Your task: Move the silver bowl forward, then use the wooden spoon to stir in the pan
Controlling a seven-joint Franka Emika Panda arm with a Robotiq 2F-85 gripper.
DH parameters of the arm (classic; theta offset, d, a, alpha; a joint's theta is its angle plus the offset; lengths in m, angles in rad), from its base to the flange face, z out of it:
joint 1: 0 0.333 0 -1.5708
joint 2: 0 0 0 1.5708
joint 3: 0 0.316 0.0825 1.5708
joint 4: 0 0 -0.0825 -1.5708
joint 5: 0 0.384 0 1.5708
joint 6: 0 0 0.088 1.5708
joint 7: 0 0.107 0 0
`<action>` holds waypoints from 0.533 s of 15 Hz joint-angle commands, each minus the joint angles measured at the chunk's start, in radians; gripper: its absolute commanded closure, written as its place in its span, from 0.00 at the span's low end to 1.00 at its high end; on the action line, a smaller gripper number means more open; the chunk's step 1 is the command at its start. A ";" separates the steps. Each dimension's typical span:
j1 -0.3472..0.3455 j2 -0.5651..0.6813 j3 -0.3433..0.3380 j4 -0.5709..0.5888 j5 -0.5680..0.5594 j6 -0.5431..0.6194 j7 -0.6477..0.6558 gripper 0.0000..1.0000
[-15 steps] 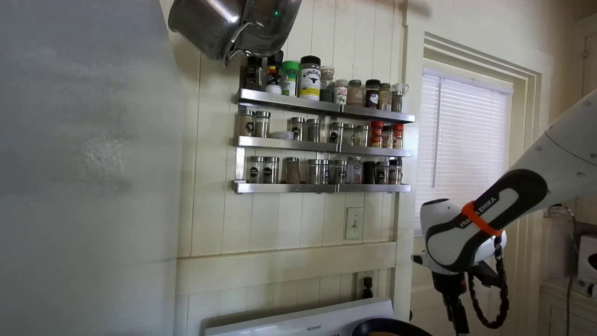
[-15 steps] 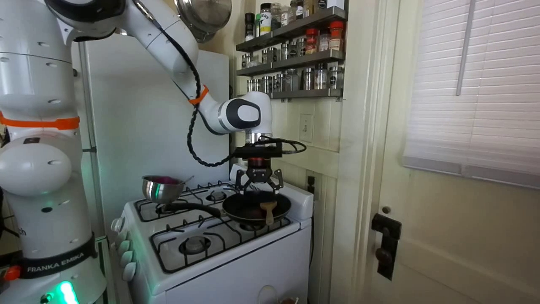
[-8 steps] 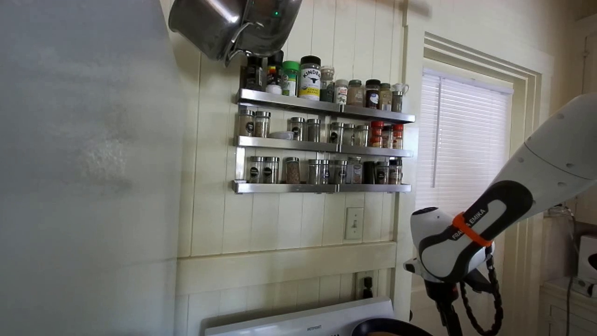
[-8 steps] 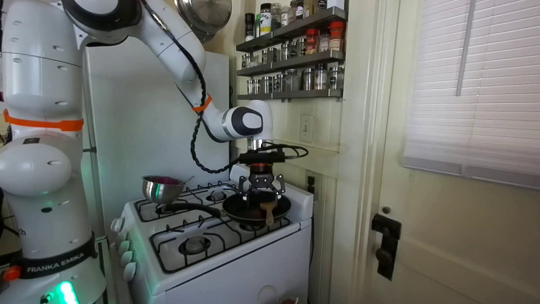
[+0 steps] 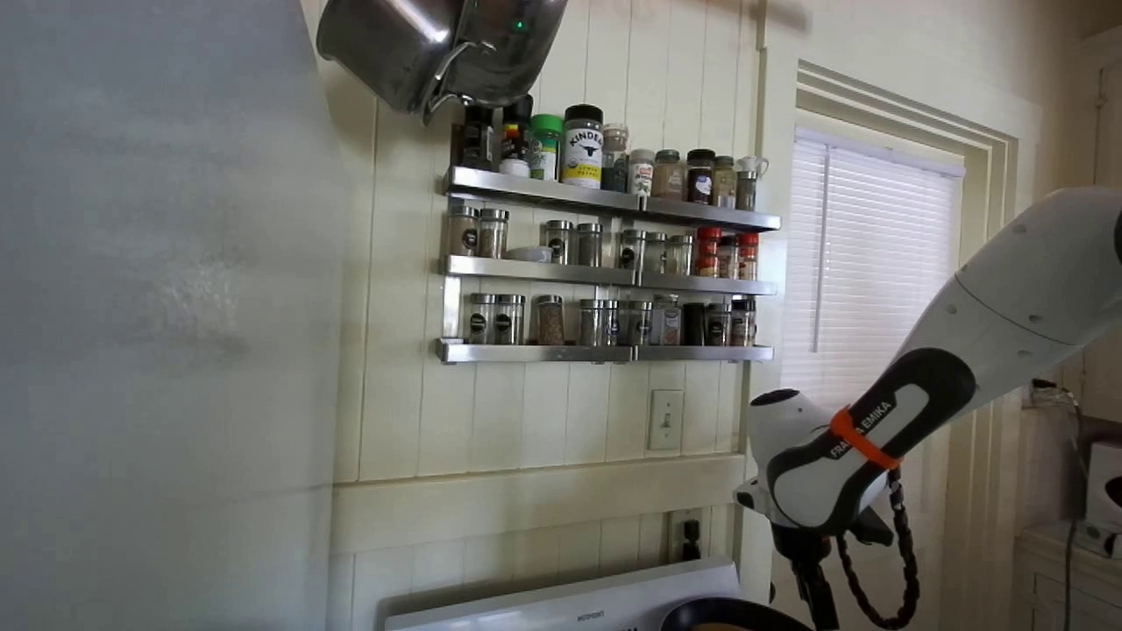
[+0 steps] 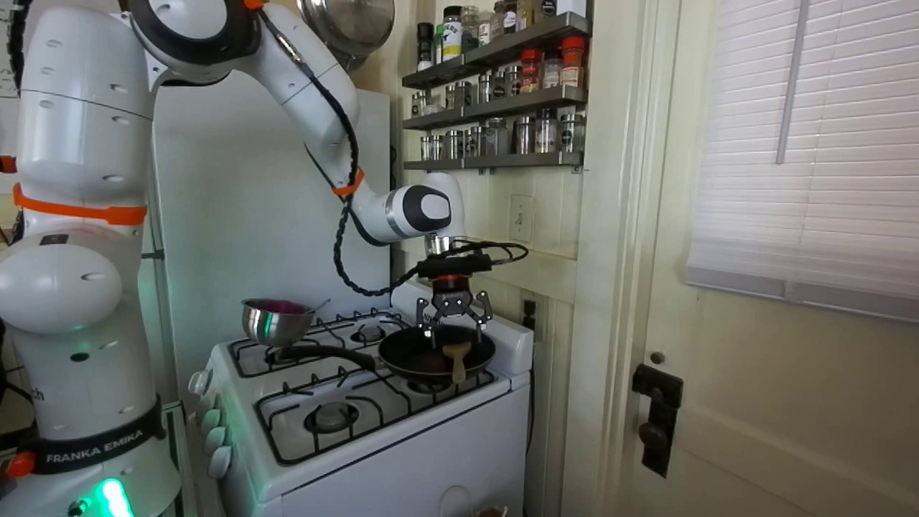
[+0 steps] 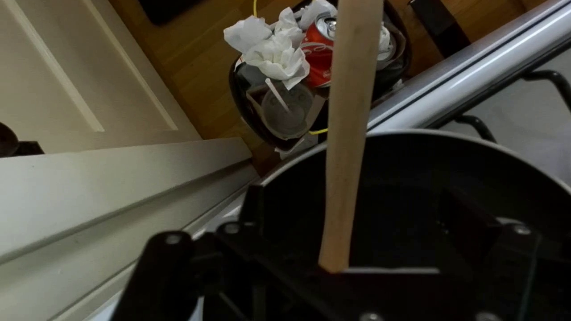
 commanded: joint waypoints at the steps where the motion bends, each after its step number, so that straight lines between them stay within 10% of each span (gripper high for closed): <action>1: -0.001 0.056 0.020 0.040 -0.026 0.016 0.007 0.00; 8: 0.010 0.138 0.023 0.094 -0.082 0.000 0.044 0.00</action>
